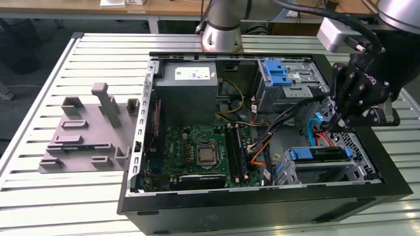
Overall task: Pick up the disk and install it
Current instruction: 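Insert the second disk wire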
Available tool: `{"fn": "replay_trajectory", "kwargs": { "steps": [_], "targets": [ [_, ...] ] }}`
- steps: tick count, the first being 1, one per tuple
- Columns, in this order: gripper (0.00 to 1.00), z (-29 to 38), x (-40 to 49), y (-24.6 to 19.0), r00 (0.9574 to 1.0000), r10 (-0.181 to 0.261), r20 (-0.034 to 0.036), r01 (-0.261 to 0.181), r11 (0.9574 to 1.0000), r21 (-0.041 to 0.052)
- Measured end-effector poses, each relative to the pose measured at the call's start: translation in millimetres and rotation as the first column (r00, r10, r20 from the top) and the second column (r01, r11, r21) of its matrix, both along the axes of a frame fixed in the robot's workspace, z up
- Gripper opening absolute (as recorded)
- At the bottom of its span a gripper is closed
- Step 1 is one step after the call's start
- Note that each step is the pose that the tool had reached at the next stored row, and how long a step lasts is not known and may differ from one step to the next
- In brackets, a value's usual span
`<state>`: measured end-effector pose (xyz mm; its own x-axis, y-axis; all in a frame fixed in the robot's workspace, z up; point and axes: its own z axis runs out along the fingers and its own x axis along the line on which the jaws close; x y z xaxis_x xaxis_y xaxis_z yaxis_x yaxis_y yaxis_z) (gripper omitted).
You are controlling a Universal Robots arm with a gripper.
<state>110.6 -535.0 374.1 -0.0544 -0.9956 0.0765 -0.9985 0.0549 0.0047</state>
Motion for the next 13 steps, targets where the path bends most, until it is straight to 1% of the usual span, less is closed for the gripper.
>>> {"fn": "replay_trajectory", "kwargs": {
  "steps": [3,6,9,13],
  "targets": [
    [0.11,0.6,-2.6,0.2,1.0,0.0,0.0,0.0,1.0,-0.0001],
    [0.11,1.4,-8.9,0.2,1.0,0.0,-0.0001,0.0,1.0,-0.0002],
    [0.11,2.7,-9.8,1.6,1.0,0.001,0.0,-0.001,1.0,-0.0001],
    [0.11,7.6,-9.9,3.7,1.0,0.003,0.0,-0.003,1.0,0.0]
  ]
}}
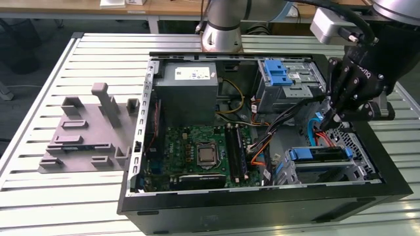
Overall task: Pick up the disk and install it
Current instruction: 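Insert the second disk wire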
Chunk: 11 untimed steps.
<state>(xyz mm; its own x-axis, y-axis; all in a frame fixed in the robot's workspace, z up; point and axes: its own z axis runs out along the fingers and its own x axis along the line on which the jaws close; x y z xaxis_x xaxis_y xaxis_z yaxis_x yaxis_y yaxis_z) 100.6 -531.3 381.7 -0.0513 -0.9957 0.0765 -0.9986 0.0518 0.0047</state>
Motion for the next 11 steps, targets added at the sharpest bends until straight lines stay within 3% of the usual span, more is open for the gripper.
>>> {"fn": "replay_trajectory", "kwargs": {
  "steps": [5,11],
  "targets": [
    [0.11,2.7,0.0,2.1,1.0,0.001,0.0,-0.001,1.0,-0.001],
    [0.11,0.8,0.0,7.3,1.0,0.001,-0.0002,-0.001,1.0,-0.0011]
  ]
}}
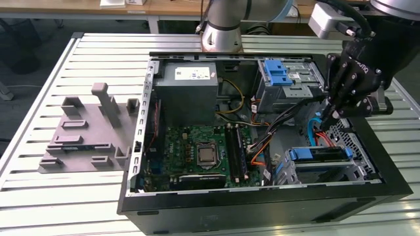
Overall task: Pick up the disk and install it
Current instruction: 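Insert the second disk wire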
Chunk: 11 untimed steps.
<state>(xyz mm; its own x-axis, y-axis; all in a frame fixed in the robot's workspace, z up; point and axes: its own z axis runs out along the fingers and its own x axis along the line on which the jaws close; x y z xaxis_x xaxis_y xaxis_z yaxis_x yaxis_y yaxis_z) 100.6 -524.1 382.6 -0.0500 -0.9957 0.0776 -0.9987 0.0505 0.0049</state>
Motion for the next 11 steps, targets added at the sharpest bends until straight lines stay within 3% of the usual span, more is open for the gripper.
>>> {"fn": "replay_trajectory", "kwargs": {
  "steps": [1,2,8,9,11],
  "targets": [
    [0.11,-1.1,0.0,0.4,1.0,0.0,-0.0001,0.0,1.0,0.0002],
    [0.18,-2.2,0.0,0.7,1.0,0.0,-0.0001,0.0,1.0,0.0003],
    [0.19,-4.7,0.0,2.8,1.0,0.001,-0.0002,-0.001,1.0,0.0],
    [0.25,-4.9,0.0,3.0,1.0,0.001,-0.0001,-0.001,1.0,0.0001],
    [0.25,-5.4,0.0,3.4,1.0,0.002,-0.0001,-0.002,1.0,0.0]
  ]
}}
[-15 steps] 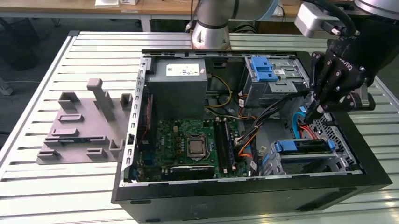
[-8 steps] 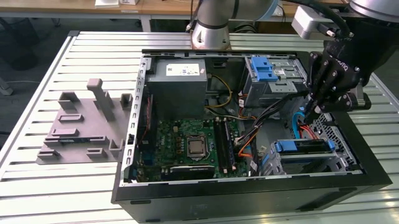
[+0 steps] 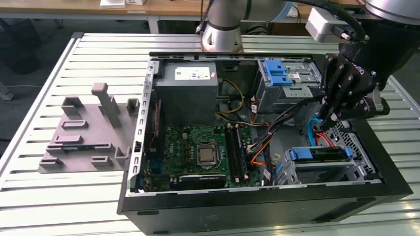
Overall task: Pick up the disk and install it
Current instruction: 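Insert the second disk wire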
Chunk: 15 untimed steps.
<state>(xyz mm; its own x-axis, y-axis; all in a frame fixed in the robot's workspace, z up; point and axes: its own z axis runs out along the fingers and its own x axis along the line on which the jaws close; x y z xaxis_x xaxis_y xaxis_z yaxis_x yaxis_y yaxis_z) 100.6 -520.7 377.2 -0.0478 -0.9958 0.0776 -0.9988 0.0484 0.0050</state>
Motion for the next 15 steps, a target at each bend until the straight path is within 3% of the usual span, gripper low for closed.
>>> {"fn": "replay_trajectory", "kwargs": {
  "steps": [6,13,15],
  "targets": [
    [0.25,-3.7,0.0,0.3,1.0,0.003,0.0,-0.003,1.0,-0.0001],
    [0.25,-12.9,-0.1,0.3,1.0,0.007,-0.0012,-0.007,1.0,0.0],
    [0.17,-15.5,0.0,0.3,1.0,0.008,-0.0014,-0.008,1.0,-0.0001]
  ]
}}
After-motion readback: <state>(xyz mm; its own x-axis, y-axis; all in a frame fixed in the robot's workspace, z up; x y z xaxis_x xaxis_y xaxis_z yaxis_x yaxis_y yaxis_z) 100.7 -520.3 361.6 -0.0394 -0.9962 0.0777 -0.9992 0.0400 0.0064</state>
